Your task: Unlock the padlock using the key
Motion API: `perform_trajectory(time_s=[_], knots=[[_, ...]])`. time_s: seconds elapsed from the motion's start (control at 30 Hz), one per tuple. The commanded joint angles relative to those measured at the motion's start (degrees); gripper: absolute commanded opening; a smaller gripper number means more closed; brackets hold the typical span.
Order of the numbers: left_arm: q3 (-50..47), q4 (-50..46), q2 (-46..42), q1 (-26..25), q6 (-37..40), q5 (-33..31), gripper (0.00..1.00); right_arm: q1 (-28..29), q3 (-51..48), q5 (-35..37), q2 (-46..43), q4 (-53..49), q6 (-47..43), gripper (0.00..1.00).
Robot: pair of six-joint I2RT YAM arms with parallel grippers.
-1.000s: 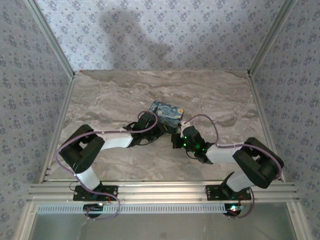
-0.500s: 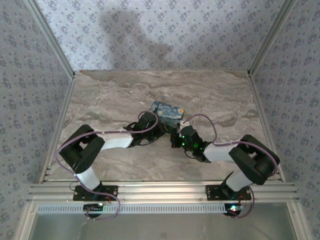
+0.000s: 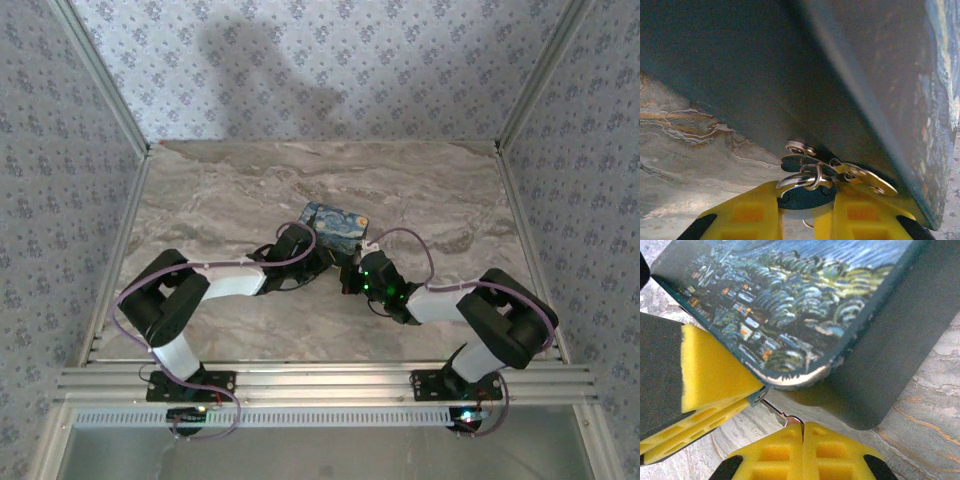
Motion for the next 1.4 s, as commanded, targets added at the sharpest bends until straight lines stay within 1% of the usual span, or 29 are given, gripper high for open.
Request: perform_trajectory(time_s=[0.0, 0.37, 0.6, 0.73, 1.03, 1.3, 1.37], knots=[[0.1, 1.9, 0.5, -0.6, -2.1, -0.8, 0.18, -0.3, 0.7, 1.7, 0.5, 1.4, 1.6, 0.0], [0.1, 2.1, 0.9, -0.5, -2.1, -0.7, 0.18, -0.7, 0.0, 1.1, 0.6, 3.7, 2.4, 0.0], [0.1, 2.6, 0.8, -0.7, -2.6, -0.5, 0.18, -0.6, 0.3, -0.5, 2.5, 6.6, 3.0, 0.0], [-0.3, 3.5, 0.4, -0.7, -3.1, -0.4, 0.18, -0.2, 0.1, -0.1, 3.6, 7.6, 2.6, 0.0], [-0.2, 3.5, 0.6, -1.1, -3.2, -0.4, 0.18, 0.2, -1.9, 0.9, 5.5, 15.4, 0.0, 0.0], [0.1, 3.1, 1.5, -1.4, -3.1, -0.4, 0.18, 0.1, -3.4, 0.0, 5.9, 22.6, -0.6, 0.0], [0.1, 3.2, 1.8, -1.5, -3.2, -0.4, 0.18, 0.3, -3.2, -0.7, 6.0, 23.2, -2.7, 0.0]])
